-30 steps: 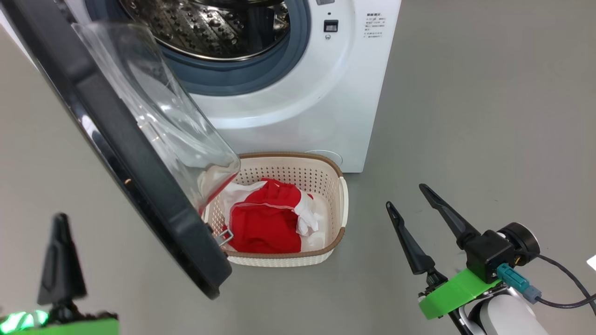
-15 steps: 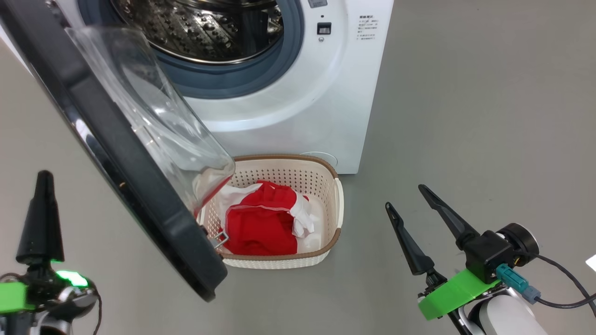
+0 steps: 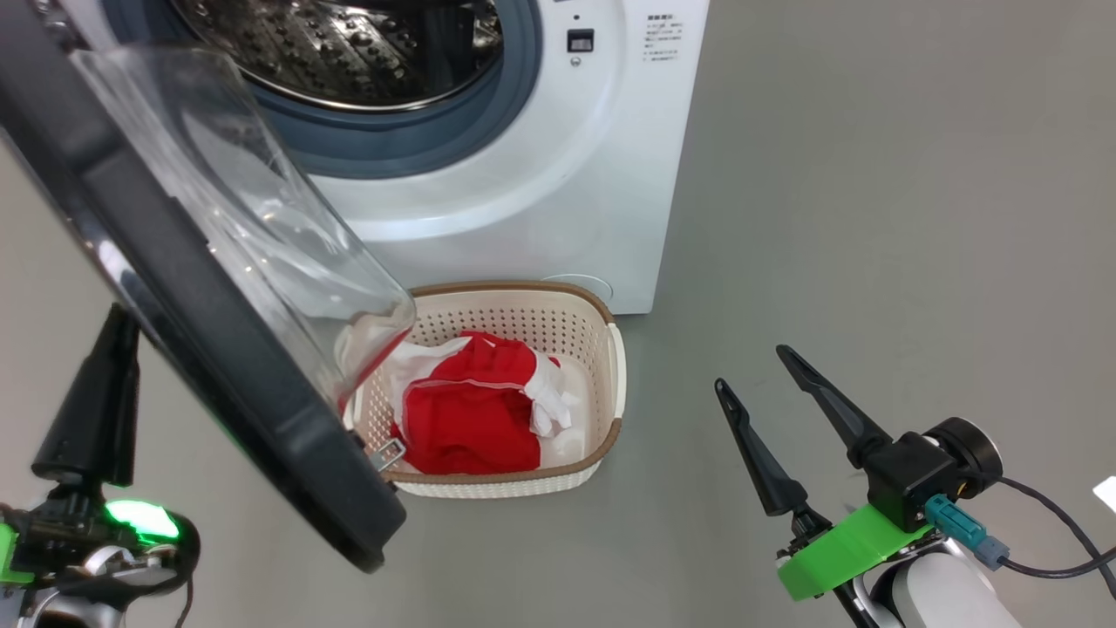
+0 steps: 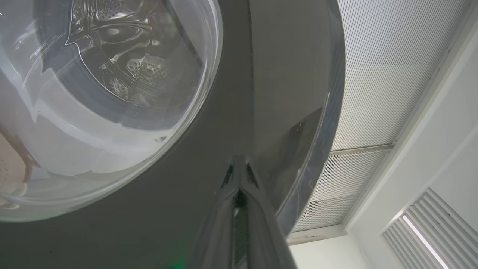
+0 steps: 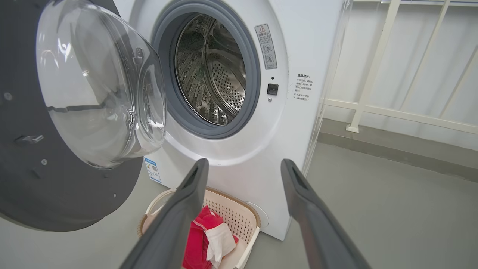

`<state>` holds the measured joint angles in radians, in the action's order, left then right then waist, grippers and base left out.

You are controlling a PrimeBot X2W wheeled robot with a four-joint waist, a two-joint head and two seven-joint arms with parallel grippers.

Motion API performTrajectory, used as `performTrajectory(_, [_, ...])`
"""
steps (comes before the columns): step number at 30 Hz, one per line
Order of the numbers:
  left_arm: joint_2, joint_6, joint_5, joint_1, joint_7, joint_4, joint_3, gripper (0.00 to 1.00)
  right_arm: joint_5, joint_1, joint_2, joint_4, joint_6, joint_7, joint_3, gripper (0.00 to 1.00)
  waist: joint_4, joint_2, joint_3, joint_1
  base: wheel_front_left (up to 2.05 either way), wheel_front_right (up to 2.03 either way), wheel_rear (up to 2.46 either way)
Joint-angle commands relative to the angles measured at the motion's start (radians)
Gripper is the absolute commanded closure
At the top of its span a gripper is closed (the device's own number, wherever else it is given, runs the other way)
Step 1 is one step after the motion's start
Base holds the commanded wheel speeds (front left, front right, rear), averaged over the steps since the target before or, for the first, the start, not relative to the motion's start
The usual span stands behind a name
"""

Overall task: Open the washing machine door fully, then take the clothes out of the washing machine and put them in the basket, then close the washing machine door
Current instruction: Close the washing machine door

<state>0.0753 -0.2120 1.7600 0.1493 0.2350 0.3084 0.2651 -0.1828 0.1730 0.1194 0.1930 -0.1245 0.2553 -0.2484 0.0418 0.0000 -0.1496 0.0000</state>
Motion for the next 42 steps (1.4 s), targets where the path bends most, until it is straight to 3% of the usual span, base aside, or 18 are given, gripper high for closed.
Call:
performTrajectory(1, [0.022, 0.001, 0.010, 0.034, 0.013, 0.041, 0.025, 1.00, -0.011, 0.028, -0.005, -0.028, -0.006, 0.006, -0.022, 0.00, -0.012, 0.0000, -0.011, 0.0000, 0.00, 0.00, 0.00])
performTrajectory(19, [0.031, 0.010, -0.049, 0.138, 0.013, 0.028, -0.057, 1.00, -0.014, 0.054, -0.018, -0.046, -0.006, 0.006, -0.015, 0.00, -0.108, 0.0000, -0.060, 0.0000, 0.00, 0.00, 0.00])
performTrajectory(32, [0.021, 0.040, -0.145, 0.290, -0.090, -0.060, -0.075, 1.00, -0.012, 0.066, -0.027, -0.055, -0.006, 0.006, -0.003, 0.00, -0.201, 0.0000, -0.119, 0.0000, 0.00, 0.00, 0.00])
performTrajectory(42, [0.026, 0.044, -0.218, 0.428, -0.149, -0.143, -0.105, 1.00, -0.009, 0.083, -0.033, -0.060, -0.006, 0.006, -0.003, 0.00, -0.227, 0.0000, -0.176, 0.0000, 0.00, 0.00, 0.00])
